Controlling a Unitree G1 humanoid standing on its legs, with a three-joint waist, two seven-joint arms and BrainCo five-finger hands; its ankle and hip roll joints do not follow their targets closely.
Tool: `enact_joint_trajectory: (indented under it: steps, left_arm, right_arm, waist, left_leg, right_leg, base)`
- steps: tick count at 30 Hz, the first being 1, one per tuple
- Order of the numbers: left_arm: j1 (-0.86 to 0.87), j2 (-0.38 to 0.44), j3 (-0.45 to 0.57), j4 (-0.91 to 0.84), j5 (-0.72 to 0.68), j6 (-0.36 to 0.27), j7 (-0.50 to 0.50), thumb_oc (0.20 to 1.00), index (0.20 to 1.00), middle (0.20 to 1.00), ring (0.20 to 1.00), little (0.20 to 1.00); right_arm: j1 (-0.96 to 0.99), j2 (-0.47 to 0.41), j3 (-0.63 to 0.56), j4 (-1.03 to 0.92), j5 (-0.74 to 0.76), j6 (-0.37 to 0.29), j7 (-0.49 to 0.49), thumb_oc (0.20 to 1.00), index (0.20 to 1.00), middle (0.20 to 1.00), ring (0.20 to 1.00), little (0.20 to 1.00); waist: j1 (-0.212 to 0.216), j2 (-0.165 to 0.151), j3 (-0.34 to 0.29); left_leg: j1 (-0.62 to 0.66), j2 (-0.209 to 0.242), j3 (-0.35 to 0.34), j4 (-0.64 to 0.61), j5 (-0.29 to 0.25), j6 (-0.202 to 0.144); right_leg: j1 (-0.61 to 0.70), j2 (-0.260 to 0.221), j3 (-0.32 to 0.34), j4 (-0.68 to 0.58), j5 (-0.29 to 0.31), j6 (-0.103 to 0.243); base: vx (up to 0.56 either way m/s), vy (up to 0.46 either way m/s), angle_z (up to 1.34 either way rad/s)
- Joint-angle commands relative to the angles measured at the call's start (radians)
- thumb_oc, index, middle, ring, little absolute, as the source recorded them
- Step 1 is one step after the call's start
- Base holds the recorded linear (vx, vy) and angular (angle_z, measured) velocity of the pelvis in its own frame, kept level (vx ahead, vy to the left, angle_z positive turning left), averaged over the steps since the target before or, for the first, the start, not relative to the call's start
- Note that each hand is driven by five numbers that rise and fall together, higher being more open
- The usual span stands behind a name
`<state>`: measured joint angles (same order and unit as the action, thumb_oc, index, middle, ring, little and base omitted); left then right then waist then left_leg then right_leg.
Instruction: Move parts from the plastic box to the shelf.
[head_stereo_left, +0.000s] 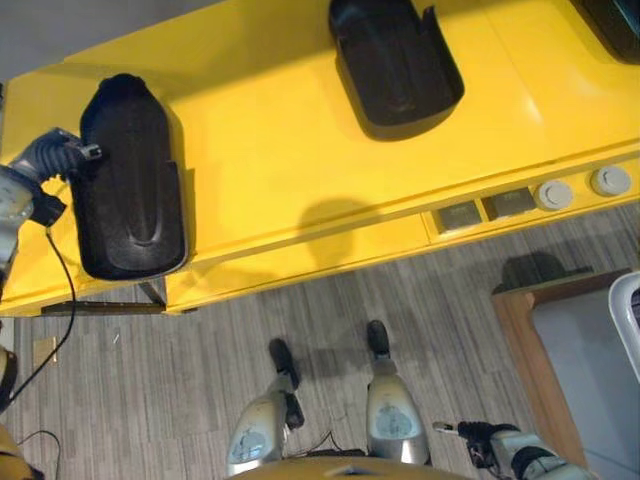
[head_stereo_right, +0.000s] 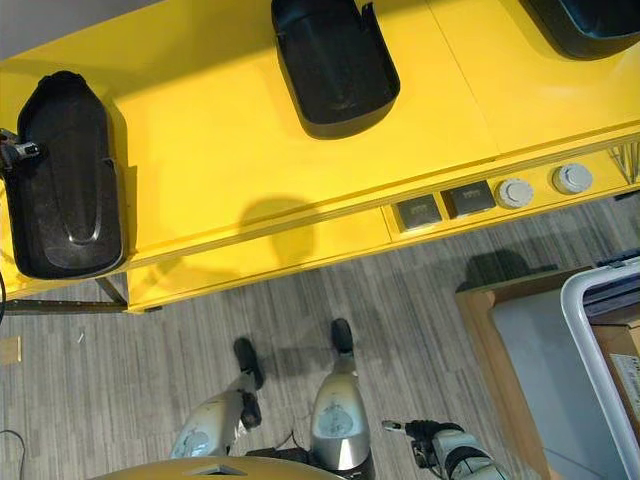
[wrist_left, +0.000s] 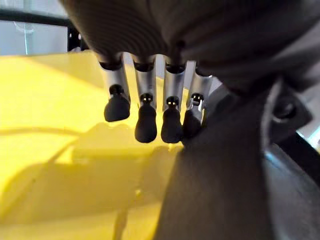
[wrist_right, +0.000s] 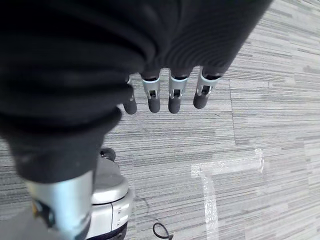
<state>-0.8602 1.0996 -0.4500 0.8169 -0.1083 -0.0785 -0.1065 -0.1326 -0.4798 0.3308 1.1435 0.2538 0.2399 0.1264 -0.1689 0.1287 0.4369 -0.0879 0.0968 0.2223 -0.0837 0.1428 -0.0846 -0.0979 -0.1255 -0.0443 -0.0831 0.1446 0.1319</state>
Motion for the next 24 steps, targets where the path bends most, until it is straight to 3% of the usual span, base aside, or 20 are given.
enact_joint_trajectory:
  steps: [1,2,6,10,11,15,18,19,21,22,23,24]
  left_arm:
    - [-0.121,0.061,-0.008,0.076,0.074,0.023,0.132,1.000,1.000,1.000,1.000,1.000]
    - [-0.145,0.039,-0.024,0.115,0.088,0.042,0.184,1.000,1.000,1.000,1.000,1.000]
    - [-0.166,0.016,-0.031,0.132,0.076,0.066,0.228,1.000,1.000,1.000,1.000,1.000]
    - [-0.164,-0.013,-0.014,0.104,0.032,0.044,0.327,1.000,1.000,1.000,1.000,1.000]
    - [-0.175,-0.016,0.000,0.078,-0.003,-0.018,0.403,1.000,1.000,1.000,1.000,1.000]
    - [-0.197,-0.021,0.031,-0.011,-0.043,-0.155,0.551,1.000,1.000,1.000,1.000,1.000]
    - [-0.189,-0.034,0.090,-0.150,-0.041,-0.309,0.671,1.000,1.000,1.000,1.000,1.000]
    - [-0.166,-0.043,0.123,-0.210,-0.041,-0.355,0.680,1.000,1.000,1.000,1.000,1.000]
    - [-0.016,-0.095,0.225,-0.449,-0.067,-0.342,0.564,1.000,1.000,1.000,1.000,1.000]
    - [0.014,-0.101,0.246,-0.479,-0.083,-0.329,0.546,1.000,1.000,1.000,1.000,1.000]
    - [0.120,-0.149,0.300,-0.574,-0.165,-0.312,0.481,0.730,0.730,0.730,0.730,0.730]
    - [0.212,-0.194,0.339,-0.651,-0.166,-0.295,0.455,0.275,0.275,0.275,0.275,0.275]
  right_arm:
    - [0.004,0.006,0.042,0.018,0.051,0.008,0.000,1.000,1.000,1.000,1.000,1.000]
    - [-0.003,0.014,0.058,0.006,0.071,0.013,-0.011,1.000,1.000,1.000,1.000,1.000]
    - [-0.006,0.023,0.065,-0.009,0.094,0.020,-0.017,1.000,1.000,1.000,1.000,1.000]
    - [-0.002,0.038,0.067,-0.017,0.095,0.017,-0.024,1.000,1.000,1.000,1.000,1.000]
    - [0.006,0.045,0.069,-0.011,0.088,0.008,-0.021,1.000,1.000,1.000,1.000,1.000]
    - [0.027,0.065,0.065,0.005,0.062,-0.010,-0.013,1.000,1.000,1.000,1.000,1.000]
    - [0.053,0.088,0.051,0.030,0.039,-0.016,0.000,1.000,1.000,1.000,1.000,1.000]
    - [0.060,0.094,0.043,0.037,0.028,-0.014,0.006,1.000,1.000,1.000,1.000,1.000]
    - [0.075,0.123,0.020,0.059,0.002,0.021,0.016,1.000,1.000,1.000,1.000,1.000]
    - [0.075,0.125,0.020,0.062,0.000,0.025,0.015,1.000,1.000,1.000,1.000,1.000]
    - [0.074,0.137,0.011,0.067,-0.002,0.043,0.011,1.000,1.000,1.000,1.000,1.000]
    - [0.072,0.146,0.001,0.073,0.000,0.052,0.008,1.000,1.000,1.000,1.000,1.000]
  waist:
    - [0.000,-0.031,-0.020]
    - [-0.005,-0.038,-0.013]
    - [-0.010,-0.047,-0.007]
    - [-0.011,-0.058,-0.006]
    - [-0.009,-0.063,-0.013]
    - [0.000,-0.070,-0.043]
    - [0.013,-0.077,-0.107]
    - [0.020,-0.079,-0.137]
    - [0.052,-0.081,-0.231]
    - [0.055,-0.080,-0.242]
    - [0.076,-0.084,-0.265]
    - [0.090,-0.088,-0.275]
  left_leg:
    - [0.007,0.010,0.014,-0.004,-0.102,0.001]
    - [0.003,0.014,0.013,-0.004,-0.104,0.002]
    - [0.002,0.019,0.011,-0.004,-0.106,0.002]
    - [0.005,0.026,0.011,-0.004,-0.108,-0.001]
    - [0.012,0.029,0.011,-0.004,-0.108,-0.005]
    - [0.036,0.035,0.013,-0.004,-0.114,-0.010]
    - [0.075,0.041,0.017,-0.004,-0.122,-0.015]
    - [0.086,0.045,0.020,-0.004,-0.122,-0.018]
    - [0.146,0.052,0.026,-0.004,-0.139,-0.021]
    - [0.148,0.054,0.027,-0.004,-0.137,-0.021]
    - [0.166,0.057,0.023,-0.004,-0.143,-0.021]
    - [0.179,0.057,0.018,-0.004,-0.148,-0.020]
  right_leg:
    - [-0.002,0.004,-0.008,0.017,-0.117,-0.037]
    - [-0.009,0.008,-0.004,0.018,-0.116,-0.036]
    - [-0.014,0.013,0.002,0.018,-0.115,-0.037]
    - [-0.010,0.018,0.005,0.014,-0.114,-0.038]
    - [0.001,0.020,0.002,0.010,-0.114,-0.038]
    - [0.035,0.020,-0.009,0.003,-0.121,-0.037]
    - [0.088,0.021,-0.024,-0.004,-0.133,-0.036]
    - [0.102,0.020,-0.030,-0.004,-0.135,-0.036]
    - [0.172,0.011,-0.065,-0.004,-0.159,-0.035]
    - [0.174,0.011,-0.068,-0.004,-0.158,-0.037]
    - [0.198,0.008,-0.084,-0.004,-0.167,-0.038]
    - [0.215,0.007,-0.093,-0.004,-0.174,-0.040]
  base:
    - [-0.05,-0.043,-0.02]
    - [-0.04,-0.038,-0.02]
    - [-0.04,-0.036,-0.01]
    - [-0.06,-0.040,0.00]
    - [-0.06,-0.050,0.02]
    - [-0.03,-0.043,0.05]
    - [0.00,-0.052,0.07]
    - [0.04,-0.054,0.01]
    - [0.06,-0.036,-0.03]
    - [0.00,0.000,0.00]
    - [0.00,0.000,0.00]
    - [0.00,0.000,0.00]
